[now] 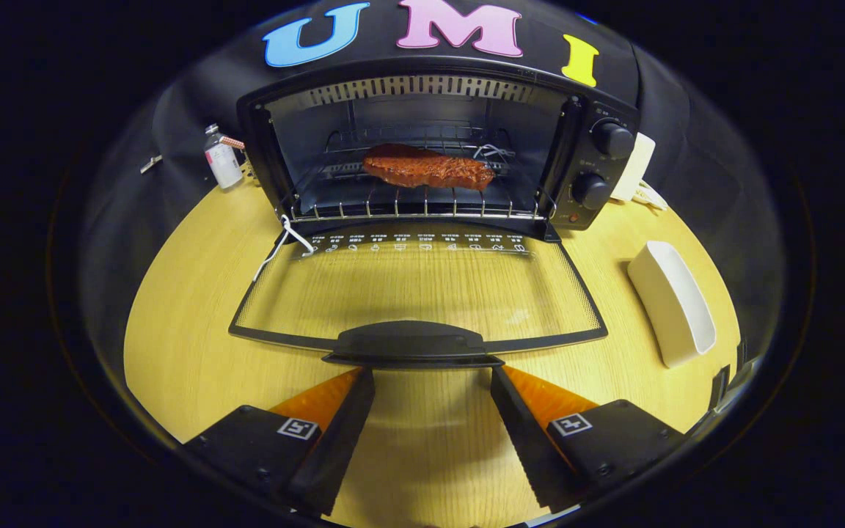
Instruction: Open the toaster oven, put the food inside, and close the toaster oven door.
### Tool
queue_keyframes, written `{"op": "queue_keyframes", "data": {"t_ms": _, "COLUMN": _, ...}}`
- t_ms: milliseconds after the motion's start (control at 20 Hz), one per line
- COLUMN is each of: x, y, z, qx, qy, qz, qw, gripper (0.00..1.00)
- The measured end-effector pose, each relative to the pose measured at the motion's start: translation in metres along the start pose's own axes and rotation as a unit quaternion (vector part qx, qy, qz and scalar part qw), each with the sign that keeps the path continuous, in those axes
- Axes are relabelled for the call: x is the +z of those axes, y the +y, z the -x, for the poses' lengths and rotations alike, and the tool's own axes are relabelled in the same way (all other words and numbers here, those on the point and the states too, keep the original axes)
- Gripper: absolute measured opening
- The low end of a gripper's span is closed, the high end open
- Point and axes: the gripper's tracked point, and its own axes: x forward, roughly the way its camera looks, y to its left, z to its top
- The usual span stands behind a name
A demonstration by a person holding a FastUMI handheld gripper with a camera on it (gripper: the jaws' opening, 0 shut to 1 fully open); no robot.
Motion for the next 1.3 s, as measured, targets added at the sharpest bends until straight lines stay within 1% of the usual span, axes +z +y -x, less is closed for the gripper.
{"op": "queue_keyframes", "data": {"t_ms": 200, "x": 0.016, "y": 0.002, "z": 0.017, "qx": -0.001, "qy": -0.023, "qz": 0.011, "qw": 1.0, "gripper": 0.99}}
{"op": "queue_keyframes", "data": {"t_ms": 300, "x": 0.031, "y": 0.001, "z": 0.032, "qx": 0.002, "qy": -0.048, "qz": 0.027, "qw": 0.998, "gripper": 0.99}}
{"op": "queue_keyframes", "data": {"t_ms": 450, "x": 0.058, "y": 0.0, "z": 0.048, "qx": 0.008, "qy": -0.088, "qz": 0.03, "qw": 0.996, "gripper": 0.99}}
{"op": "queue_keyframes", "data": {"t_ms": 650, "x": 0.112, "y": -0.001, "z": 0.065, "qx": 0.014, "qy": -0.154, "qz": 0.032, "qw": 0.987, "gripper": 0.99}}
{"op": "queue_keyframes", "data": {"t_ms": 800, "x": 0.147, "y": 0.0, "z": 0.076, "qx": 0.022, "qy": -0.188, "qz": 0.023, "qw": 0.982, "gripper": 0.99}}
{"op": "queue_keyframes", "data": {"t_ms": 950, "x": 0.173, "y": 0.001, "z": 0.107, "qx": 0.031, "qy": -0.233, "qz": 0.018, "qw": 0.972, "gripper": 0.98}}
{"op": "queue_keyframes", "data": {"t_ms": 1100, "x": 0.191, "y": -0.007, "z": 0.138, "qx": 0.037, "qy": -0.27, "qz": 0.027, "qw": 0.962, "gripper": 0.98}}
{"op": "queue_keyframes", "data": {"t_ms": 1300, "x": 0.217, "y": -0.032, "z": 0.19, "qx": 0.033, "qy": -0.334, "qz": 0.044, "qw": 0.941, "gripper": 0.98}}
